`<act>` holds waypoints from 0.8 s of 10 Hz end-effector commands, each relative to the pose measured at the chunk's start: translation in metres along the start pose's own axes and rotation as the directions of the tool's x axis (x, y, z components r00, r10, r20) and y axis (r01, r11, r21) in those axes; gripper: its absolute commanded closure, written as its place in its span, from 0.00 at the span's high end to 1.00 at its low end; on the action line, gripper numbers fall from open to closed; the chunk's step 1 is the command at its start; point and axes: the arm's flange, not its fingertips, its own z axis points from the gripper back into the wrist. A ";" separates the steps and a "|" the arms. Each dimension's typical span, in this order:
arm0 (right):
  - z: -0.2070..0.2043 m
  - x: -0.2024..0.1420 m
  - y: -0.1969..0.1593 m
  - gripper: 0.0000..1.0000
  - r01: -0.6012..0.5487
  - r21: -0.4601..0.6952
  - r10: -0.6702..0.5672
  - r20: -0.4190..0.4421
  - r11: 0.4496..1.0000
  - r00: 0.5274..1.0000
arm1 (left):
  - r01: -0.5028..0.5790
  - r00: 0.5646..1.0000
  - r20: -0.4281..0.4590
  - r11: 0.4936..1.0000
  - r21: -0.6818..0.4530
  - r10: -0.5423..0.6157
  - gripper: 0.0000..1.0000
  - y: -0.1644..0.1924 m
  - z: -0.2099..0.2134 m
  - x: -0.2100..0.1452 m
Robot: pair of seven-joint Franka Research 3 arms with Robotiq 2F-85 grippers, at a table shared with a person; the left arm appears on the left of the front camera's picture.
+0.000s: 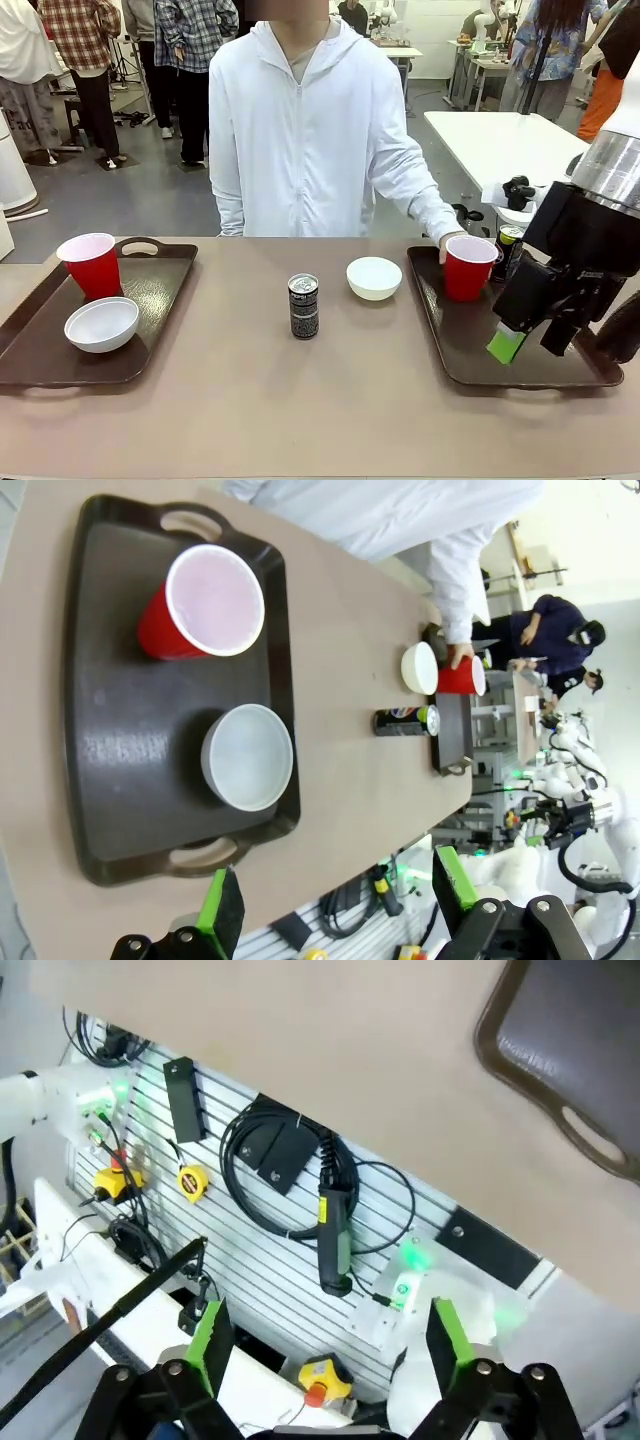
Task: Prepare tableware on both trays.
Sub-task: Pick up a Picnic Bowl from the table and place it on a Handle tray.
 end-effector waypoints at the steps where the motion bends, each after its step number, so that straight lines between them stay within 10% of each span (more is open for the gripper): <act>1: -0.011 0.019 -0.010 1.00 0.028 0.022 -0.028 -0.003 0.999 1.000 | 0.011 1.000 0.006 1.000 -0.021 -0.011 1.00 0.000 0.002 -0.001; 8: -0.019 0.134 -0.015 1.00 0.242 -0.091 -0.238 0.049 0.966 0.970 | 0.011 1.000 0.006 1.000 -0.021 -0.011 1.00 0.000 0.002 -0.001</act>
